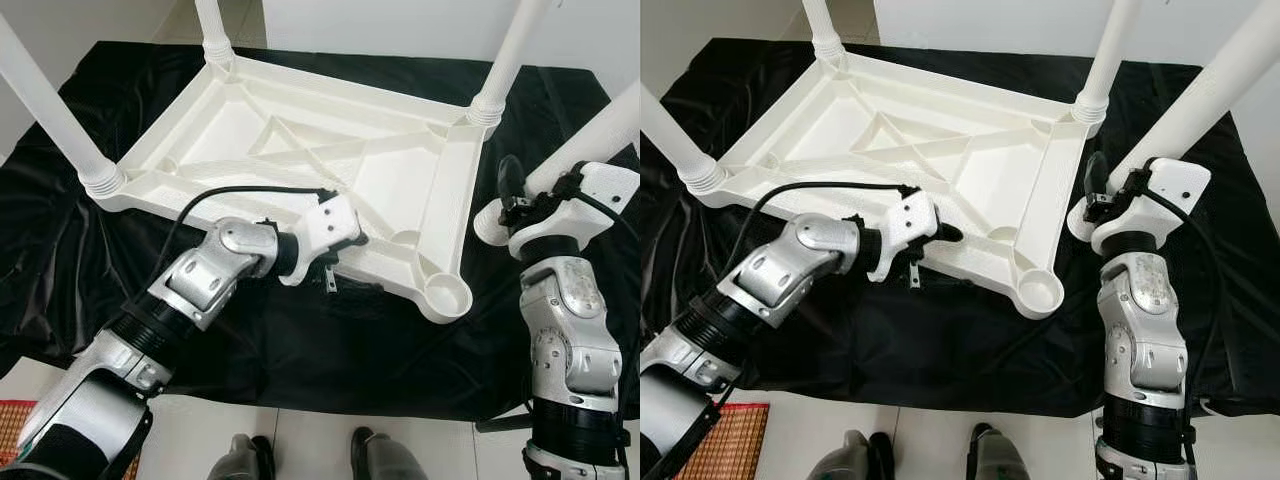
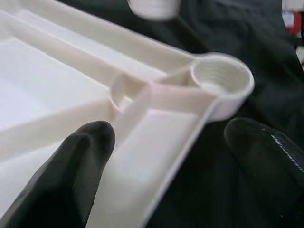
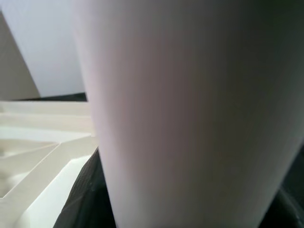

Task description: Building children table

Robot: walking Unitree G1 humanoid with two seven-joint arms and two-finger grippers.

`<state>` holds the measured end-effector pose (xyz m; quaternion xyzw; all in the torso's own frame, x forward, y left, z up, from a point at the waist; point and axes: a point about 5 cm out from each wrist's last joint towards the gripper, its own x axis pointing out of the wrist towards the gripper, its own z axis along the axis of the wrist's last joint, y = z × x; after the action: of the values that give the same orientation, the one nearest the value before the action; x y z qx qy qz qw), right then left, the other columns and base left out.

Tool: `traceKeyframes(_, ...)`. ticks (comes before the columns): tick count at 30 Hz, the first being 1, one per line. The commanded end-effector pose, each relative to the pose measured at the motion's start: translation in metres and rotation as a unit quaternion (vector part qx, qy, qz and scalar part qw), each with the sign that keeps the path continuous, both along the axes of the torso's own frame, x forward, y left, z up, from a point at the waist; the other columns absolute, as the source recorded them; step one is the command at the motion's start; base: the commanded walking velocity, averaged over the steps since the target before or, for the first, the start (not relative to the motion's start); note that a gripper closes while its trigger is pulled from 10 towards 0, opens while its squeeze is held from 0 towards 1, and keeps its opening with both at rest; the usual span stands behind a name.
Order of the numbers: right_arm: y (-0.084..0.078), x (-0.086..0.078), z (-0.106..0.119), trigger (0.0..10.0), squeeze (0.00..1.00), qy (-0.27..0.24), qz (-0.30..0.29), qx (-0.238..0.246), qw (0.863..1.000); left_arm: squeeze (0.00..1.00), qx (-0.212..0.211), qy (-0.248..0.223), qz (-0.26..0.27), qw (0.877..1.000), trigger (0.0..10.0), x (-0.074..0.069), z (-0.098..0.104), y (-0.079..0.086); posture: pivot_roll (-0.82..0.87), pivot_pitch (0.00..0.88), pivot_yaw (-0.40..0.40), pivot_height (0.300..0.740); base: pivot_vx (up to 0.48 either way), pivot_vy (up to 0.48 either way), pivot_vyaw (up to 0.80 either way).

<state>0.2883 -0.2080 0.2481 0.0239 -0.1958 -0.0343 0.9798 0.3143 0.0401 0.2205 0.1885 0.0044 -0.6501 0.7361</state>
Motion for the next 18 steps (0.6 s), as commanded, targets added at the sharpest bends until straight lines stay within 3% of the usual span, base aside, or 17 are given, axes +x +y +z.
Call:
traceKeyframes(1,0.005,0.002,-0.002,10.0,0.00,0.010,0.013,-0.002,1.000,1.00,-0.031,0.004,0.028,0.999,10.0,0.004,0.010,0.001,-0.05,0.186,0.004,0.740,0.000,0.000,0.00)
traceKeyframes(3,0.008,0.004,-0.004,10.0,0.00,0.017,0.017,-0.006,1.000,1.00,-0.055,0.006,0.042,0.998,10.0,0.006,0.018,0.002,-0.04,0.185,-0.001,0.740,0.000,0.000,0.00)
traceKeyframes(6,0.015,0.006,-0.008,10.0,0.00,0.022,0.026,-0.021,0.999,1.00,-0.133,-0.003,0.105,0.986,10.0,0.010,0.033,0.006,-0.02,0.178,-0.011,0.740,0.000,0.000,0.00)
traceKeyframes(8,0.016,0.007,-0.009,10.0,0.00,0.023,0.027,-0.023,0.999,1.00,-0.151,-0.006,0.123,0.981,10.0,0.012,0.036,0.007,-0.02,0.178,-0.011,0.740,0.000,0.000,0.00)
traceKeyframes(9,0.018,0.007,-0.010,10.0,0.00,0.024,0.029,-0.025,0.999,0.73,-0.177,-0.008,0.152,0.972,10.0,0.015,0.039,0.009,-0.01,0.172,-0.014,0.740,0.000,0.000,0.00)
traceKeyframes(10,0.018,0.007,-0.010,10.0,0.00,0.024,0.029,-0.025,0.999,0.73,-0.177,-0.008,0.152,0.972,10.0,0.015,0.039,0.009,-0.01,0.172,-0.014,0.740,0.000,0.000,0.00)
traceKeyframes(11,0.022,0.008,-0.013,10.0,0.00,0.023,0.035,-0.026,0.999,0.27,-0.207,0.001,0.189,0.960,10.0,0.019,0.040,0.013,-0.01,0.172,-0.014,0.740,0.000,0.000,0.00)
traceKeyframes(12,0.022,0.008,-0.013,10.0,0.00,0.023,0.035,-0.026,0.999,0.27,-0.207,0.001,0.189,0.960,10.0,0.019,0.040,0.013,-0.01,0.172,-0.014,0.740,0.000,0.000,0.00)
traceKeyframes(13,0.026,0.007,-0.014,10.0,0.00,0.016,0.035,-0.036,0.999,0.00,-0.235,0.006,0.218,0.947,10.0,0.021,0.040,0.017,0.00,0.168,-0.020,0.740,0.000,0.000,0.00)
traceKeyframes(14,0.026,0.007,-0.014,10.0,0.00,0.016,0.035,-0.036,0.999,0.00,-0.235,0.006,0.218,0.947,10.0,0.021,0.040,0.017,0.00,0.168,-0.020,0.740,0.000,0.000,0.00)
traceKeyframes(16,0.033,0.005,-0.018,10.0,0.00,0.007,0.039,-0.043,0.998,0.00,-0.265,-0.003,0.280,0.923,10.0,0.023,0.038,0.026,0.02,0.168,-0.025,0.740,0.000,0.000,0.00)
traceKeyframes(17,0.033,0.005,-0.018,10.0,0.00,0.007,0.039,-0.043,0.998,0.00,-0.265,-0.003,0.280,0.923,10.0,0.023,0.038,0.026,0.02,0.168,-0.025,0.740,0.000,0.000,0.00)
traceKeyframes(18,0.036,0.004,-0.019,10.0,0.00,0.002,0.040,-0.043,0.998,0.00,-0.270,-0.015,0.302,0.914,10.0,0.023,0.037,0.030,0.02,0.168,-0.025,0.740,0.000,0.000,0.00)
